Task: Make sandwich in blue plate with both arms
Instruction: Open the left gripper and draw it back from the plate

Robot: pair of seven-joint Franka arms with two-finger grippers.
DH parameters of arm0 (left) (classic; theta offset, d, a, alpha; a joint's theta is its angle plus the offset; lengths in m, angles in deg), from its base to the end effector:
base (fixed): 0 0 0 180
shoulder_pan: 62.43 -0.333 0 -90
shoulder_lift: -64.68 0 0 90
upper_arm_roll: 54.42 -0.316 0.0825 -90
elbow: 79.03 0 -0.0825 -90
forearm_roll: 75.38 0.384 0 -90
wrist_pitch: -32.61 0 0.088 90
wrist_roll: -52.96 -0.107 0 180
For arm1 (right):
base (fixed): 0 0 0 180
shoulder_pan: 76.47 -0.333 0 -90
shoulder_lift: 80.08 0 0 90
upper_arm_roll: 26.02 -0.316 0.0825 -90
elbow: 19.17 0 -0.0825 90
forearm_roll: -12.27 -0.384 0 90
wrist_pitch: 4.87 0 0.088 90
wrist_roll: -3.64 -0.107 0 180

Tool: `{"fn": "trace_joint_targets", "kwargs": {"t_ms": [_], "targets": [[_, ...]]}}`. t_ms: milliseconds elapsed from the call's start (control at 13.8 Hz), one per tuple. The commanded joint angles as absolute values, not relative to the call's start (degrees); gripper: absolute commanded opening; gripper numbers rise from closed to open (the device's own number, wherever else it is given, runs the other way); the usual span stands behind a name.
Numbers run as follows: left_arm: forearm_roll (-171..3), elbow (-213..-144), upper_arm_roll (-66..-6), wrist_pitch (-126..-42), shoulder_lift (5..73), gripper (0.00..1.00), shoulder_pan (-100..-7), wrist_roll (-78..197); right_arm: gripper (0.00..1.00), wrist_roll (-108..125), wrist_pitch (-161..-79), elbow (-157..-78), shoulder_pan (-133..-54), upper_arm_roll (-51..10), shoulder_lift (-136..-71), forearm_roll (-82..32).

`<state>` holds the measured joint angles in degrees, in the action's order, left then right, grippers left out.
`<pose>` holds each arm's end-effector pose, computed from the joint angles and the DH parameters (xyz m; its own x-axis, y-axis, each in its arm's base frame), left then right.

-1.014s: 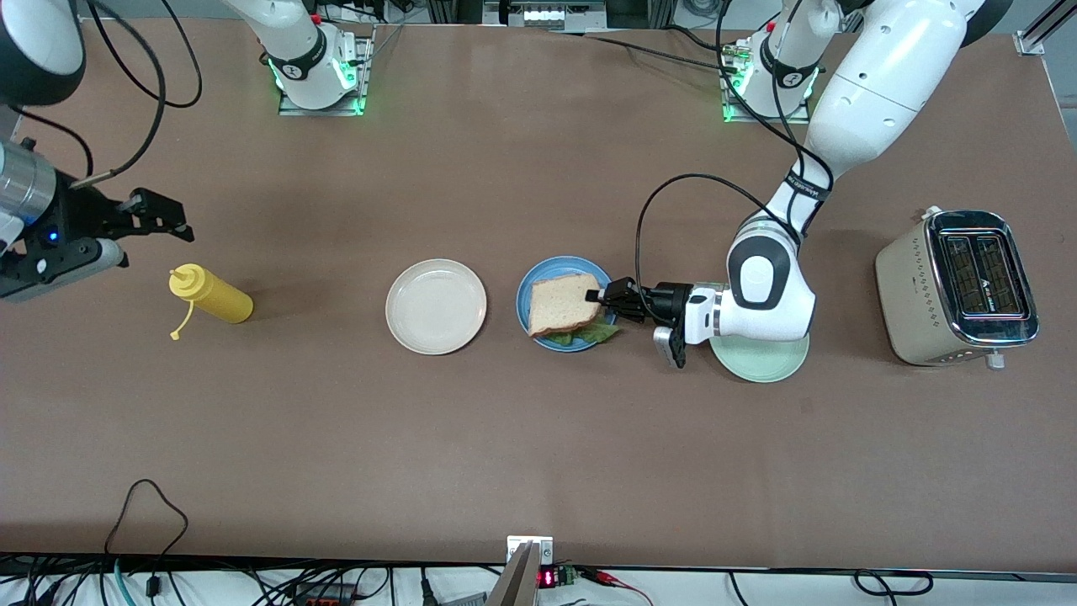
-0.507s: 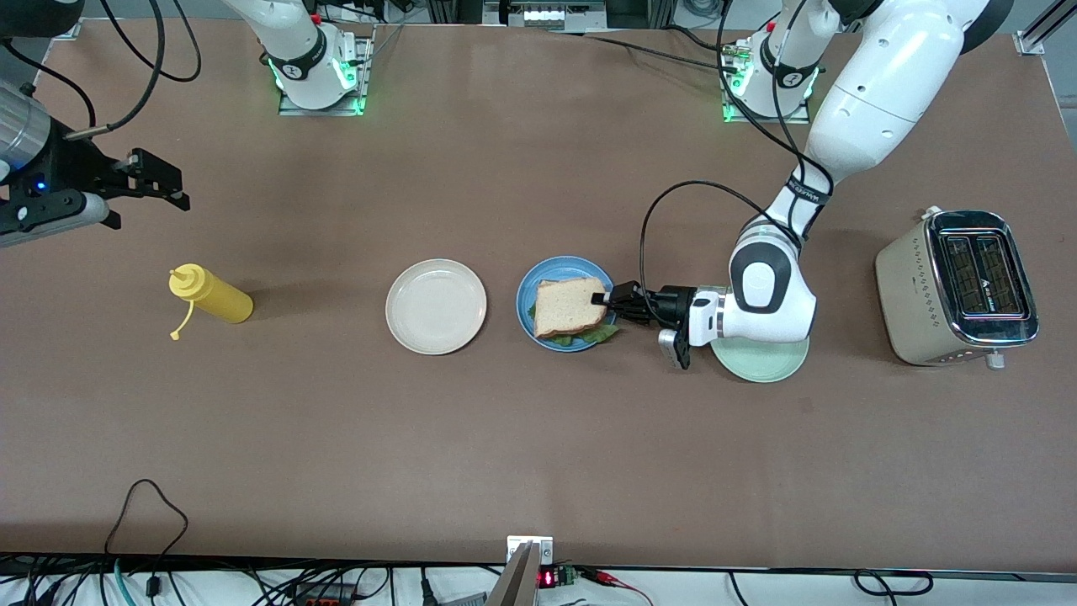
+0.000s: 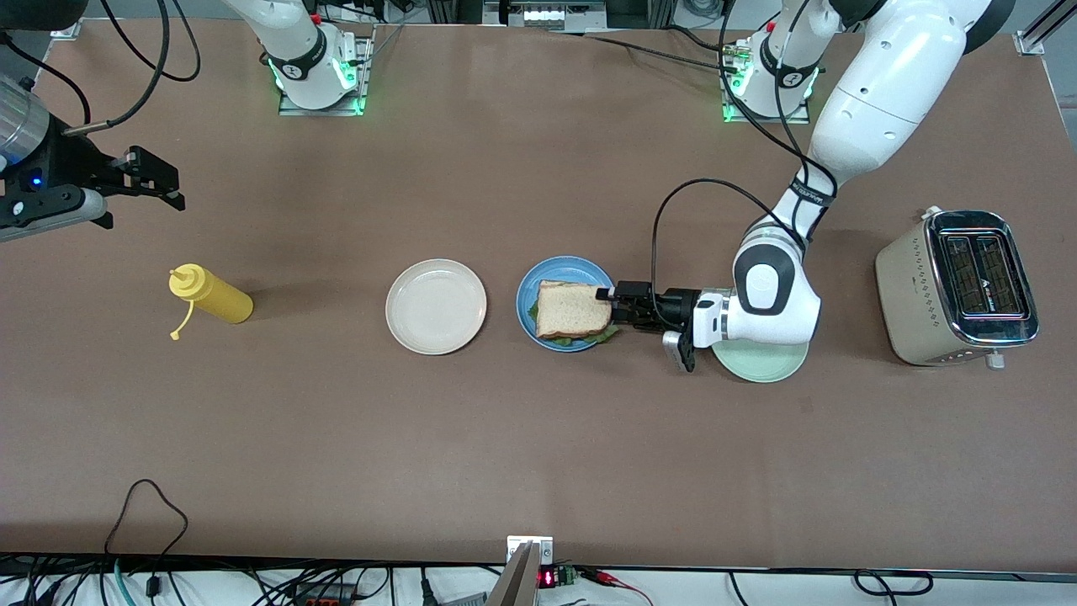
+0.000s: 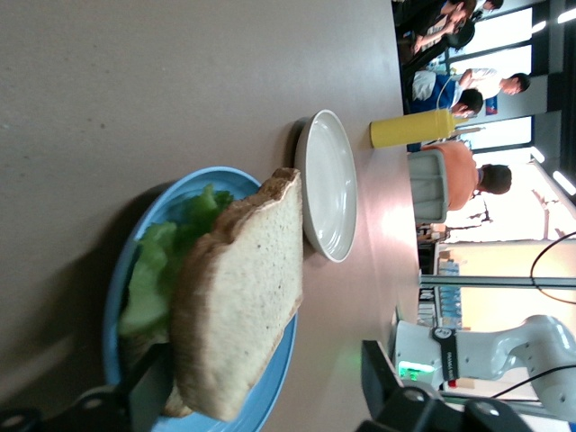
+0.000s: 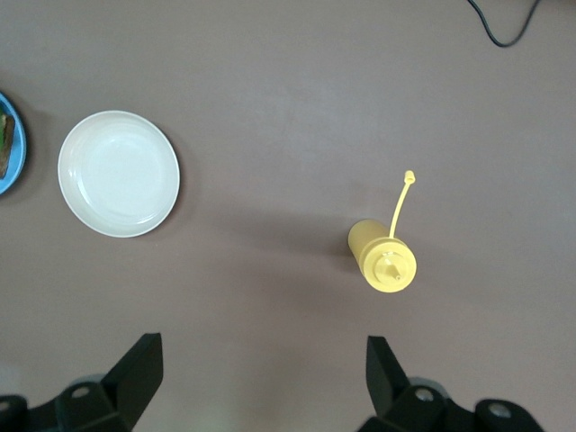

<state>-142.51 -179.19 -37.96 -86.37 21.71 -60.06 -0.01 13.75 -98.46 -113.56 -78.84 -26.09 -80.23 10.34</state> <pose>0.5965 -0.2394 0.1611 0.9563 -0.2689 0.1146 -0.2153 -0.3831 0.8983 0.5582 0.0272 0.5922 0.9765 0.2151 -0.0105 0.2146 -0.9760 -0.0360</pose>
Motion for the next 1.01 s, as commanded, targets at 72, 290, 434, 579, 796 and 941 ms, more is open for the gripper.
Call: {"fn": "trace_joint_targets", "kwargs": {"t_ms": [72,290,434,579,796,941], "targets": [[-138.8,-179.8,-39.0,-86.2,24.2,1.0,-60.2,-0.2,1.0,4.9,-98.6,-112.9,-78.2,-26.8,-80.1,11.4],[-132.5,-180.2,-40.2,-85.0,28.8,1.0,-60.4,5.0,1.0,4.9,-98.8,-112.9,-78.0,-26.7,-80.2,12.2],[-121.6,-179.3,-41.0,-80.8,32.5,1.0,-60.7,13.7,1.0,5.0,-98.7,-112.9,-77.9,-26.7,-80.2,12.3],[-112.2,-179.1,-41.0,-78.5,35.9,1.0,-61.4,20.8,1.0,4.9,-98.1,-112.7,-77.9,-26.9,-80.0,13.1],[-96.6,-171.7,-41.1,-65.9,38.7,1.0,-62.9,33.0,1.0,4.6,-98.4,-112.8,-77.8,-26.9,-79.7,13.0],[-89.5,-163.7,-41.1,-54.2,38.7,1.0,-63.1,39.0,1.0,4.6,-98.8,-112.9,-77.9,-26.9,-79.6,13.0]]}}
